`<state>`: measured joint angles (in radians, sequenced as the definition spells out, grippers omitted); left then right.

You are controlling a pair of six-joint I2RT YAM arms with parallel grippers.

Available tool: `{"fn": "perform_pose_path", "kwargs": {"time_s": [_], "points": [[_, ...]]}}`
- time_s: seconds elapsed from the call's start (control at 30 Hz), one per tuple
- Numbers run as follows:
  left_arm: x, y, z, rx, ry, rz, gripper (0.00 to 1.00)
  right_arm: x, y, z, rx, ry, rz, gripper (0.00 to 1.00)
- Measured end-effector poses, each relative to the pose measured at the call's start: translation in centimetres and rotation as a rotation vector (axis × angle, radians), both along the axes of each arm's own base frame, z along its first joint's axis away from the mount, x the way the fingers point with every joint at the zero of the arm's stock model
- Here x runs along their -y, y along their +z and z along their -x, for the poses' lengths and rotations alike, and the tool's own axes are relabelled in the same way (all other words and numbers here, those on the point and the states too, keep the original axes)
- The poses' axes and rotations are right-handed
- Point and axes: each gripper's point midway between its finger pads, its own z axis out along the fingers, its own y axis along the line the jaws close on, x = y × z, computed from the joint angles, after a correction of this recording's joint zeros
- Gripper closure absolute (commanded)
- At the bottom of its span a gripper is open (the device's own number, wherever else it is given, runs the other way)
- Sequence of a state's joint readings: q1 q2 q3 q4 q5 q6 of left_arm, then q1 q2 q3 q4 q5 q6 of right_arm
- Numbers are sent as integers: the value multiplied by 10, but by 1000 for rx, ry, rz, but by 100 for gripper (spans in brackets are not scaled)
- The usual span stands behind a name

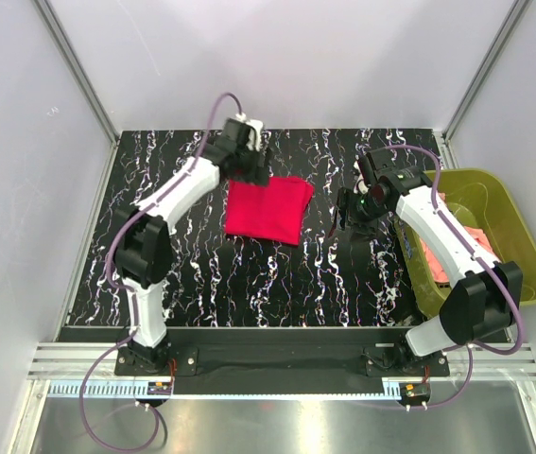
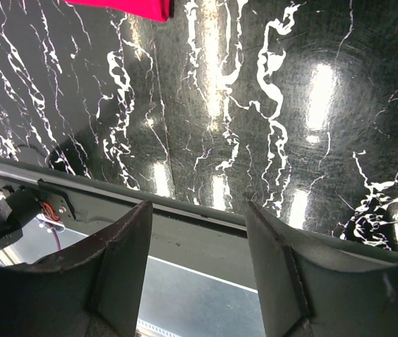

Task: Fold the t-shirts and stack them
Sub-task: Fold the tshirt, then neatly place the folded tshirt to the corner

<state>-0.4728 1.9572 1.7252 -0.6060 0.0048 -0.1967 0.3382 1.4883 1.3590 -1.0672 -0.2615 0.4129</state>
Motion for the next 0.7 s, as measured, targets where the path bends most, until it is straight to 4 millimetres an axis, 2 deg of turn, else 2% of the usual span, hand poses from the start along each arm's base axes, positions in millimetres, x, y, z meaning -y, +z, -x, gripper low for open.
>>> {"fn": "perform_pose_path", "kwargs": {"time_s": [0.07, 0.13, 0.3, 0.4, 0.57, 0.7], "points": [[-13, 8, -24, 20, -30, 32, 14, -1, 0, 1, -2, 4, -5, 37], [-32, 4, -42, 8, -22, 53, 14, -2, 1, 1, -4, 10, -12, 37], [-70, -38, -73, -85, -14, 79, 11, -3, -1, 5, -16, 15, -21, 37], [-74, -64, -73, -151, -17, 85, 9, -3, -6, 10, -36, 20, -26, 37], [-63, -94, -66, -228, -21, 96, 9, -4, -8, 12, -45, 24, -31, 37], [-58, -112, -62, -271, -4, 96, 16, -6, -7, 12, -43, 33, -39, 37]]}}
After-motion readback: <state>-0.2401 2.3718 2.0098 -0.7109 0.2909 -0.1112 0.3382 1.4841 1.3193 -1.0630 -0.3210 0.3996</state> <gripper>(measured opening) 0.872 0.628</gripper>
